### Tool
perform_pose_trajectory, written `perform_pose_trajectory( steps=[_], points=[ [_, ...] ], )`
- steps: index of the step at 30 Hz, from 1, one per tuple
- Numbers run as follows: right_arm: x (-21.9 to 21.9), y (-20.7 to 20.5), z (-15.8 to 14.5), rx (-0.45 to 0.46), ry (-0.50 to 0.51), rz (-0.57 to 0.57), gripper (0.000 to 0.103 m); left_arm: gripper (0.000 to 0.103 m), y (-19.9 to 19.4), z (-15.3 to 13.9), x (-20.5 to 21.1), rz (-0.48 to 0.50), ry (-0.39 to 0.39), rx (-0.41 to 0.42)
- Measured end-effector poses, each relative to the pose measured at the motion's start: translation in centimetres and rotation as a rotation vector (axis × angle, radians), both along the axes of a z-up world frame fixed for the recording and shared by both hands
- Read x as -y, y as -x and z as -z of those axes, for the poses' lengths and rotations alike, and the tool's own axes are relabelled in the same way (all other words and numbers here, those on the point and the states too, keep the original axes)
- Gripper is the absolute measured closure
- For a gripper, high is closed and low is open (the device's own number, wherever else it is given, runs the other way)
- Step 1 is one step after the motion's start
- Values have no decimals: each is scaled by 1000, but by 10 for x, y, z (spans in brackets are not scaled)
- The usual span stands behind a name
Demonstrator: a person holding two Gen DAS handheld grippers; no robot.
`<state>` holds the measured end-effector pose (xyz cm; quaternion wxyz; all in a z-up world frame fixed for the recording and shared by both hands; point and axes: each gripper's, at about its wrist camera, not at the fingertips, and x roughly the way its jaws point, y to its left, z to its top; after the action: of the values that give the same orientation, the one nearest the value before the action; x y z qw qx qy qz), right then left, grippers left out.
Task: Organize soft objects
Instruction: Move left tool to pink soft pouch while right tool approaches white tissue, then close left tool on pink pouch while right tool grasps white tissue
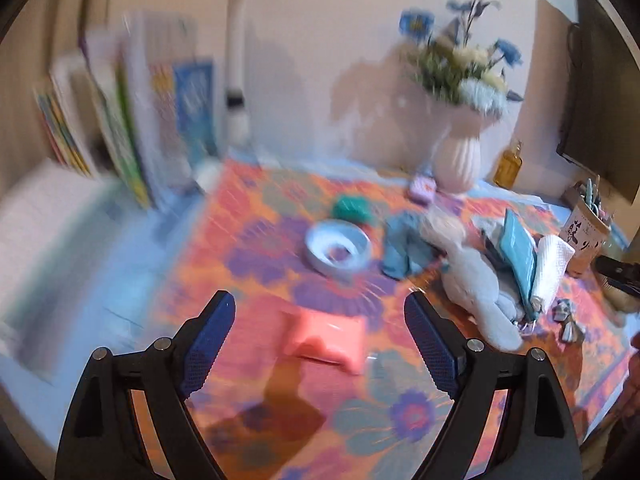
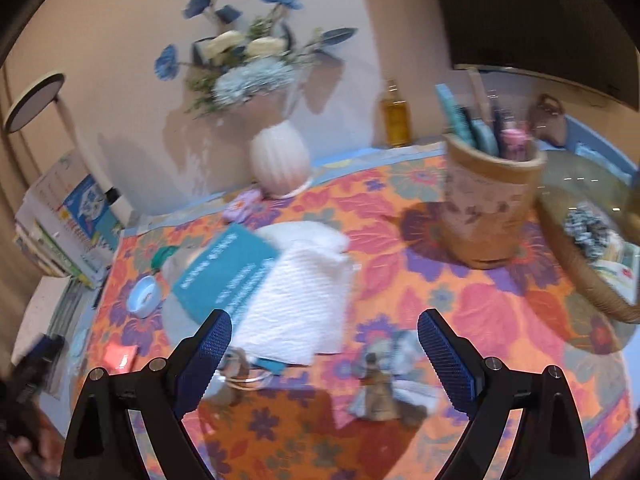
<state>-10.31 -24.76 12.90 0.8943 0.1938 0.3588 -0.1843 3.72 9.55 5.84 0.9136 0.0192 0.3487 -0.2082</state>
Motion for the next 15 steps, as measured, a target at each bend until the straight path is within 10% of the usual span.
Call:
perform_pose_trajectory(
  steps=[15],
  points=[
    [-1, -66, 51, -91, -100, -50, 9, 17, -22, 45, 11, 0, 63, -145]
  ],
)
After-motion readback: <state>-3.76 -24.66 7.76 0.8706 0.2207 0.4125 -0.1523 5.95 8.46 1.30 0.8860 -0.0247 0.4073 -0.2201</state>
